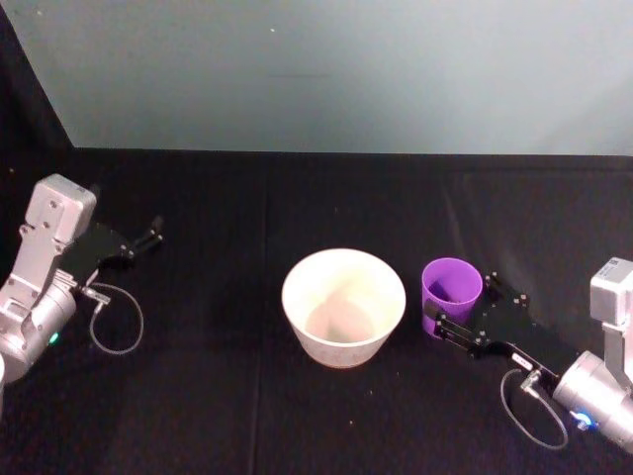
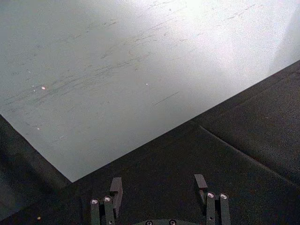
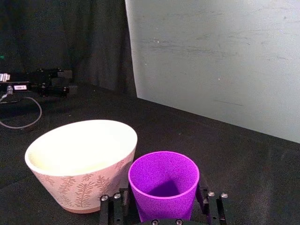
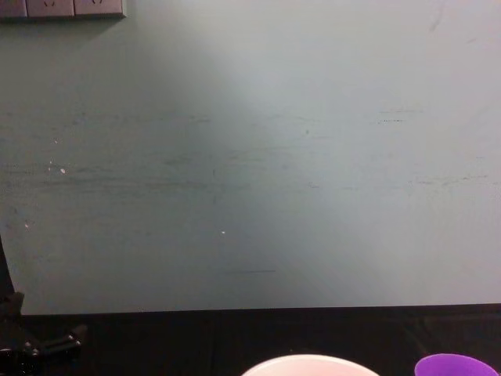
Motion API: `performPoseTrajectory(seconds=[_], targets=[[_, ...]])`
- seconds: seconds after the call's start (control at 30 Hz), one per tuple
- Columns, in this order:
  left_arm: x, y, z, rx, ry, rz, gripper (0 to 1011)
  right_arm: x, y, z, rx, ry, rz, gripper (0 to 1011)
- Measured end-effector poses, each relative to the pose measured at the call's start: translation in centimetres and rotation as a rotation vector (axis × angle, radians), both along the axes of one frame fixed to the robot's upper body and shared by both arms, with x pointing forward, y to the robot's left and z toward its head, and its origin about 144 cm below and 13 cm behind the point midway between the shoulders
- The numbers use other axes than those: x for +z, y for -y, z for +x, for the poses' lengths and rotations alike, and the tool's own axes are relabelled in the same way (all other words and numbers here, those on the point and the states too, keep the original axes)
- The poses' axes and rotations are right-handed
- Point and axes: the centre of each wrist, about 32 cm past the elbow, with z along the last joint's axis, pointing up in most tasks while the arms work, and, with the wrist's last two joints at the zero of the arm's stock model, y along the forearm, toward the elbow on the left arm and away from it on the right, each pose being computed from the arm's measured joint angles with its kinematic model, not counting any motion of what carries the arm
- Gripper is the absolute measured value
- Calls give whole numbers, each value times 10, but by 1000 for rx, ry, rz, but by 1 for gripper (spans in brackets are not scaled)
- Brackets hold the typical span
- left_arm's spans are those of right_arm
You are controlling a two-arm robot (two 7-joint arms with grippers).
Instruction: Pick up the cup and pour the mung beans from the cup into the bowl.
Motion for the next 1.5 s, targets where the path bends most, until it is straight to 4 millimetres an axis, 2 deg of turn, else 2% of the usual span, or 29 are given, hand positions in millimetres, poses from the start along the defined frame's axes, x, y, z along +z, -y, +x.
performPoseTrajectory(seconds=[0.1, 0.23, 0.43, 0.6, 1.03, 1.2, 1.23, 1.3, 1.4, 1.5], targets=[[0, 0, 0, 0, 0, 0, 1000, 0, 0, 0, 0, 0, 0, 815], [0, 0, 0, 0, 0, 0, 1000, 0, 0, 0, 0, 0, 1, 775], [0, 0, 0, 0, 0, 0, 1000, 1, 2, -2, -1, 10, -1, 747], [0, 0, 0, 0, 0, 0, 1000, 10, 5, -4, -2, 29, -8, 731], [0, 0, 0, 0, 0, 0, 1000, 60, 20, -3, -17, 44, -21, 724], [0, 0, 0, 0, 0, 0, 1000, 82, 24, 0, -12, 38, -13, 726], [0, 0, 0, 0, 0, 0, 1000, 95, 24, 2, -6, 27, -11, 726], [0, 0, 0, 0, 0, 0, 1000, 99, 24, 2, -3, 25, -12, 726], [0, 0, 0, 0, 0, 0, 1000, 117, 24, 2, -11, 32, -12, 726], [0, 0, 0, 0, 0, 0, 1000, 127, 24, 2, -15, 36, -14, 726]])
